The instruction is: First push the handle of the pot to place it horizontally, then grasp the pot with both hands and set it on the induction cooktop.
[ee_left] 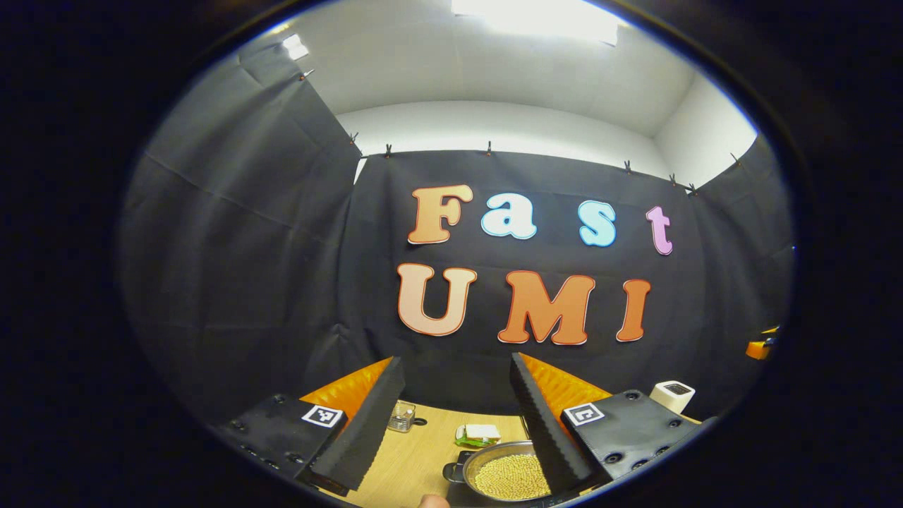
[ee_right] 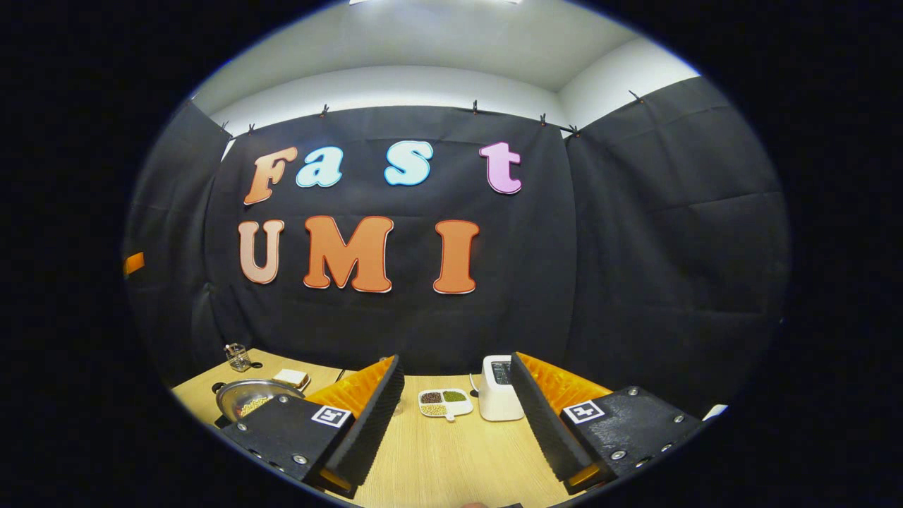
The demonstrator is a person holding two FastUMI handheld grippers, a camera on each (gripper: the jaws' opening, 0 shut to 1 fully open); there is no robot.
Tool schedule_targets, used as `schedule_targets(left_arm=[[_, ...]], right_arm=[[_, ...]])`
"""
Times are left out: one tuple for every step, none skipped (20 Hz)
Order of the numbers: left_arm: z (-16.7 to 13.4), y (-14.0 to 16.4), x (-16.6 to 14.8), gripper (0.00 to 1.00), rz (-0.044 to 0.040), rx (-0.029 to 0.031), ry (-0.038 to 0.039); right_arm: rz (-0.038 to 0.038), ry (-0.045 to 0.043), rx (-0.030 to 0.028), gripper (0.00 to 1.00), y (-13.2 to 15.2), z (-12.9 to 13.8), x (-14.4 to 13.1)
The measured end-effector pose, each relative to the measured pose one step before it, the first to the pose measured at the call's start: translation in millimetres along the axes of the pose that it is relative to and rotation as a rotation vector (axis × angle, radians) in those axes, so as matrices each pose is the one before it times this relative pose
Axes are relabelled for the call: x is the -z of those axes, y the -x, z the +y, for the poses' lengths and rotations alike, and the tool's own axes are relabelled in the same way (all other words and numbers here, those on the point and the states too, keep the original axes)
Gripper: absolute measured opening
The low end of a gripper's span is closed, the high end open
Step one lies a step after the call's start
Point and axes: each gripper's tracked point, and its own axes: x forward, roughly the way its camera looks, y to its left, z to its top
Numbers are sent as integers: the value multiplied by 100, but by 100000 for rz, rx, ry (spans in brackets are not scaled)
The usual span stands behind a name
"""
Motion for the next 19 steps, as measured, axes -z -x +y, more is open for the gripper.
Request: schedule_targets(left_arm=[[-204, -1, -40, 99, 104, 232, -61], [-217, 25, 47, 99, 251, 146, 48], [-185, -24, -34, 99, 187, 202, 5], [-219, -9, -15, 99, 212, 321, -54], [-139, 10, 92, 99, 165, 241, -94], [-112, 48, 18, 99, 80, 200, -159], [-135, -111, -39, 98, 17, -7, -217], [-119, -30, 18, 98, 148, 20, -482], [-65, 35, -55, 96, 7, -29, -631], [-80, -27, -9, 96, 22, -22, -540], [-136, 38, 15, 96, -7, 194, -273], [-235, -68, 21, 98, 97, 464, -58], [-154, 80, 167, 99, 195, 330, 94], [-171, 21, 82, 99, 248, 294, 89], [-59, -155, 10, 99, 172, 250, 66], [-37, 28, 99, 98, 191, 98, -43], [-80, -38, 97, 96, 92, 116, -85], [-155, -54, 124, 96, 219, 181, -42], [-77, 16, 90, 98, 191, 159, 113]], right_arm=[[-132, -21, -29, 94, -2, -94, 87], [-44, 129, 191, 94, 35, -308, 7], [130, 75, -12, 94, 8, -107, 153], [118, -255, 63, 94, 99, -110, 91], [112, -316, 199, 94, -129, -73, 115], [125, -424, -81, 94, -41, -104, 151], [95, -389, -48, 94, -18, -28, 47], [162, -365, -116, 94, -2, -17, 175], [72, -291, 23, 94, 25, -110, 55], [-32, -177, 97, 94, -171, -91, 66], [81, -21, 92, 94, -18, -85, 79], [-79, -185, 106, 94, 31, -70, 43], [25, -119, -7, 94, 56, -65, 19], [3, 69, 58, 94, 56, 19, 88], [90, 190, 50, 94, -11, -17, 96], [-60, 95, 72, 94, -52, -69, 28], [50, -61, 98, 94, -59, 1, 68], [112, -133, -8, 99, 56, -15, 8], [-40, -109, -54, 99, 52, -43, -39]])
